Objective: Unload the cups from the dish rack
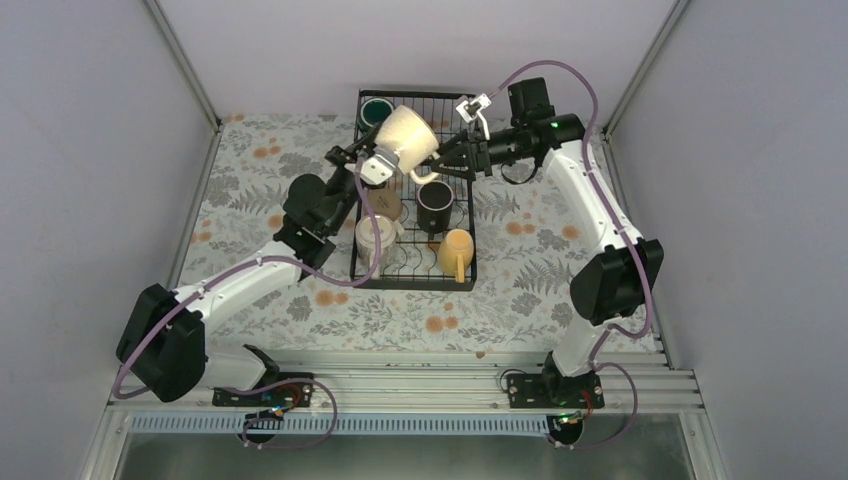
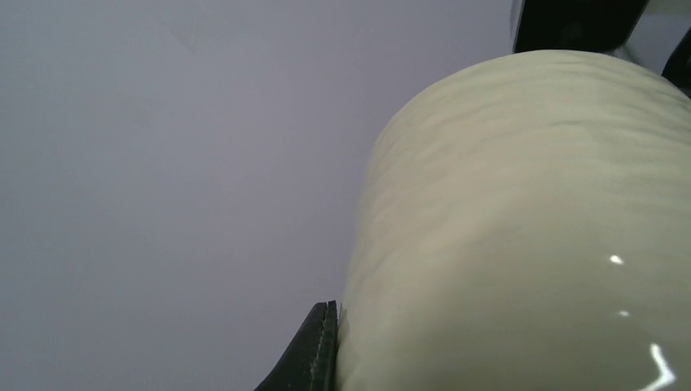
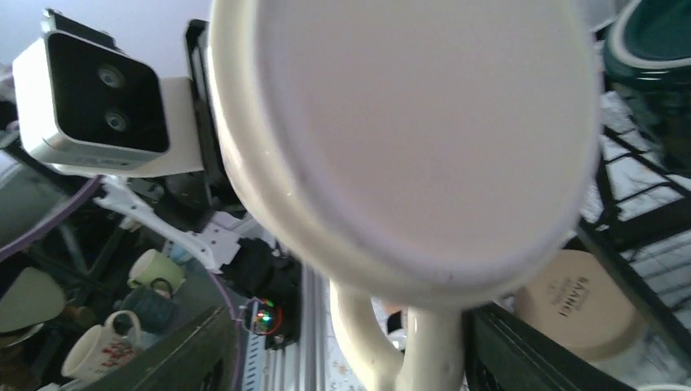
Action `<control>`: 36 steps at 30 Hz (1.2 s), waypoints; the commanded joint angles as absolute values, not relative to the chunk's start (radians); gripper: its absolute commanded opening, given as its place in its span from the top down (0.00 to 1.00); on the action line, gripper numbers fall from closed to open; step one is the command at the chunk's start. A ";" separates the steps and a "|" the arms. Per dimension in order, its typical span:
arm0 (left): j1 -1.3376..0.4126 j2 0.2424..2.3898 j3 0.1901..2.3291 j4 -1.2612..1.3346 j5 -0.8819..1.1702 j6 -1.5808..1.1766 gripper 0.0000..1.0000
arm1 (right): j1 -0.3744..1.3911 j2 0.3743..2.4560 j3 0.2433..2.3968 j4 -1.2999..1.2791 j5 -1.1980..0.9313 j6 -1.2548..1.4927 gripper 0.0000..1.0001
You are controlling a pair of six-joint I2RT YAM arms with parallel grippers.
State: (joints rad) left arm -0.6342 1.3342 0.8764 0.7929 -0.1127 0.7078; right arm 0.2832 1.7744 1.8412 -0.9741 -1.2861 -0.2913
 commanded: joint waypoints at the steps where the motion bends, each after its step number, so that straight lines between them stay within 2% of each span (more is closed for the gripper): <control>1: -0.579 1.255 0.976 0.772 -0.171 0.700 0.98 | 0.291 1.770 1.901 -0.965 -1.109 -0.340 0.27; 8: -0.413 1.189 1.153 0.400 -0.149 0.672 0.98 | 0.316 1.717 1.924 -0.904 -0.705 -0.410 0.24; 16: -0.077 1.265 1.448 -0.147 0.038 0.641 0.98 | 0.359 1.867 2.244 -1.118 -0.593 -0.552 0.25; 19: 0.035 1.340 1.554 -0.357 0.163 0.673 0.98 | 0.423 1.899 2.287 -1.133 -0.472 -0.600 0.26; 23: 0.094 1.457 1.683 -0.598 0.200 0.786 0.98 | 0.479 1.926 2.272 -1.082 -0.315 -0.646 0.29; 30: 0.151 1.687 1.909 -0.898 0.160 0.903 0.98 | 0.528 1.976 2.281 -0.996 -0.206 -0.678 0.30; 36: 0.175 1.833 2.073 -1.042 0.073 0.936 0.98 | 0.547 1.997 2.283 -0.930 -0.166 -0.676 0.30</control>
